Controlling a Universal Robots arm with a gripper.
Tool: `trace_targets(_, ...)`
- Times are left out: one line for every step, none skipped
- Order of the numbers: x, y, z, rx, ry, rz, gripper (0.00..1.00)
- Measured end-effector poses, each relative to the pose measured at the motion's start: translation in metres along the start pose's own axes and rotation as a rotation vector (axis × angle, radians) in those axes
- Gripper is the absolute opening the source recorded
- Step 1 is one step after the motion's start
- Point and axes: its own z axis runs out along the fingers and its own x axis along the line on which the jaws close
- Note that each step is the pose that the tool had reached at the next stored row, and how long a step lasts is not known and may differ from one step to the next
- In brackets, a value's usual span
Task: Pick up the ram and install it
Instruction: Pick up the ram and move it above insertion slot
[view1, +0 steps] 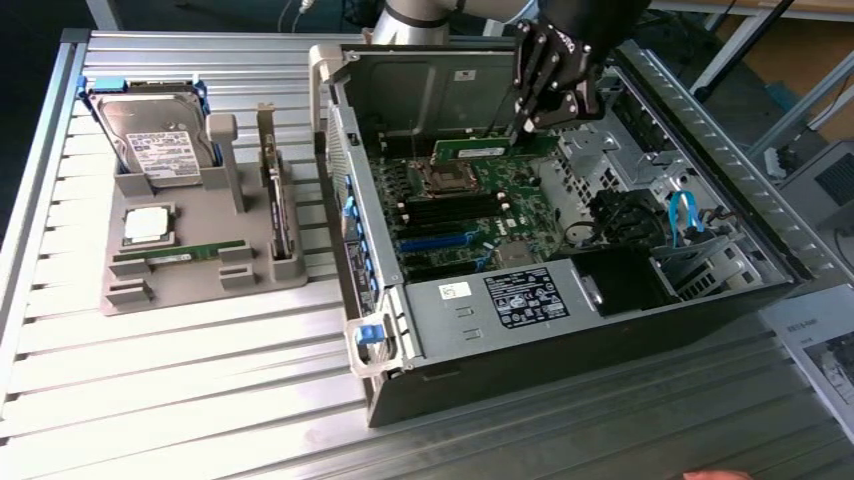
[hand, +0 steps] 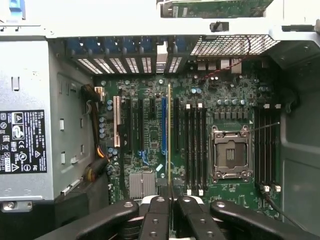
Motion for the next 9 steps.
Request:
trace_targets(0.000, -0.0001, 0.0019, 0.0000, 0.0000, 0.000, 0.12)
trace_targets(0.000, -0.0002, 0.0039, 0.0000, 0.0000, 0.000, 0.12)
trace_targets(0.000, -0.0003, 0.0062, 0.0000, 0.0000, 0.000, 0.12)
trace_targets(0.000, -0.0004, 0.0080, 0.0000, -0.0001, 0.000, 0.12)
trace_targets(0.000, -0.0005, 0.0100, 0.0000, -0.0001, 0.000, 0.12)
trace_targets(0.000, -0.0005, 0.0115, 0.0000, 0.0000, 0.000, 0.12)
trace_targets(0.000, -0.0006, 0.0132, -0.0001, 0.0001, 0.000, 0.12)
trace_targets(0.000, -0.0006, 0.0135, 0.0000, 0.0001, 0.000, 0.12)
trace_targets(0.000, -0.0006, 0.0135, 0.0000, 0.0000, 0.000, 0.12)
